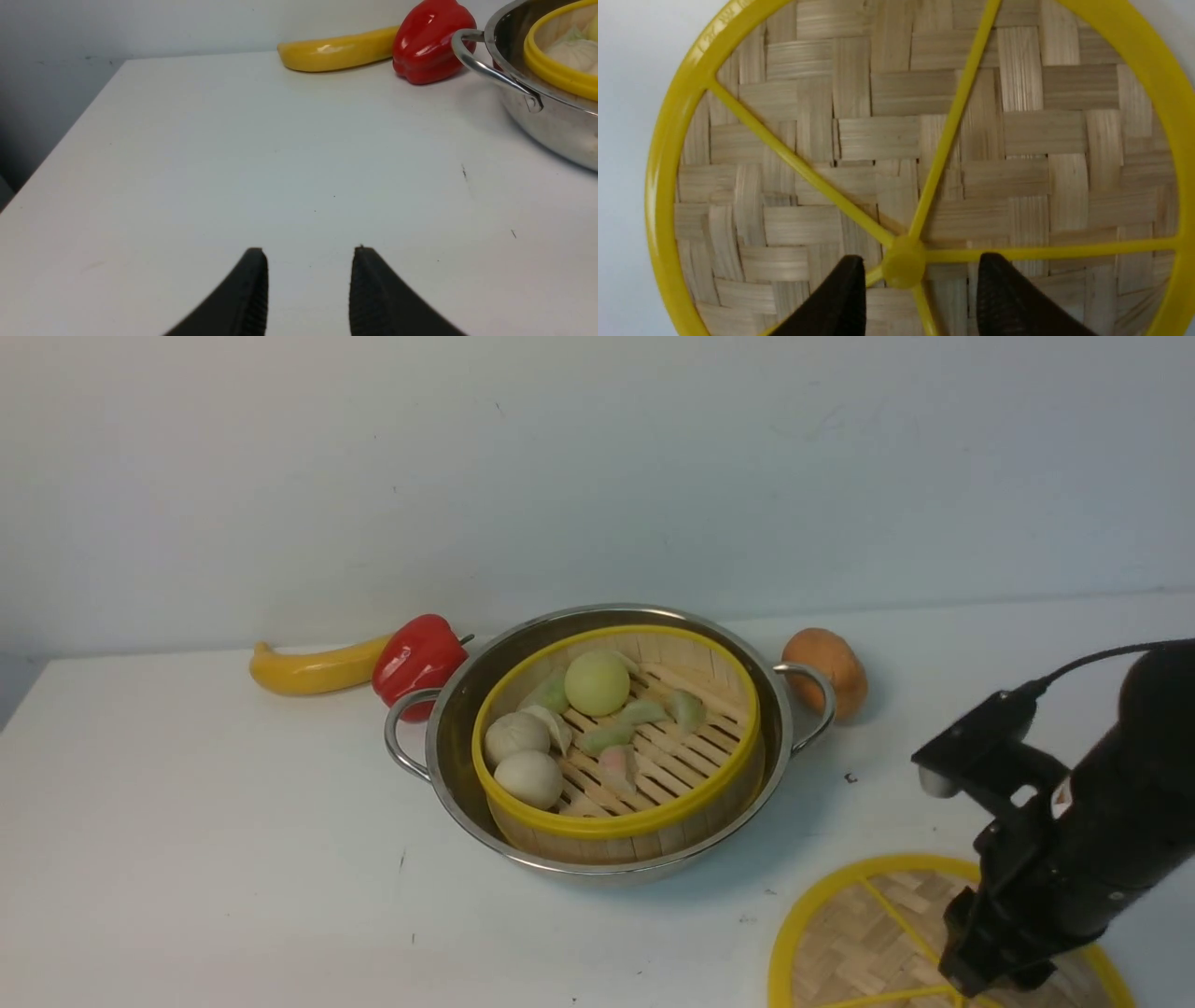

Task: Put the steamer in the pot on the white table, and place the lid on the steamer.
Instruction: 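Move the gripper down to the bamboo steamer lid and grasp its center knob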

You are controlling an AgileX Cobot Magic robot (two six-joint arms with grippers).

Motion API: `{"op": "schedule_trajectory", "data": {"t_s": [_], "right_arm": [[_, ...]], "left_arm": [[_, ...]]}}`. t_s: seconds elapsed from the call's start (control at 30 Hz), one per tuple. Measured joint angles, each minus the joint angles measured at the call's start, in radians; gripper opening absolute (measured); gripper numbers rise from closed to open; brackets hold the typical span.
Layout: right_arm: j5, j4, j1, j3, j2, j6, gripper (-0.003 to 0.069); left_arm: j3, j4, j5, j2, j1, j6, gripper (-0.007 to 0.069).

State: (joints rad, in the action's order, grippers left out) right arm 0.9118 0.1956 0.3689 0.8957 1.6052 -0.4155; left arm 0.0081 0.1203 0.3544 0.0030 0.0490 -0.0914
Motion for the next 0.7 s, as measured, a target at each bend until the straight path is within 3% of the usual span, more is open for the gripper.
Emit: {"op": "schedule_trajectory", "data": {"t_s": [0.27,0.37,0.47,0.53,0.7], "right_arm": [[-0.013,-0.008,0.012,0.005,0.060,0.022,0.0322],[-0.012,-0.009,0.012,0.007,0.070,0.024,0.0291],[0.002,-0.007,0.012,0.015,0.070,0.028,0.0173],[0.014,-0.011,0.012,0.027,0.070,0.028,0.0141],[0.062,-0.016,0.012,0.095,0.048,0.029,0.0142]], "left_arm": [[0.000,0.000,0.000,0.000,0.000,0.000,0.0241],[0.000,0.000,0.000,0.000,0.000,0.000,0.0241],[0.000,0.000,0.000,0.000,0.000,0.000,0.0241],[0.000,0.000,0.000,0.000,0.000,0.000,0.0241],[0.000,0.000,0.000,0.000,0.000,0.000,0.0241]]}}
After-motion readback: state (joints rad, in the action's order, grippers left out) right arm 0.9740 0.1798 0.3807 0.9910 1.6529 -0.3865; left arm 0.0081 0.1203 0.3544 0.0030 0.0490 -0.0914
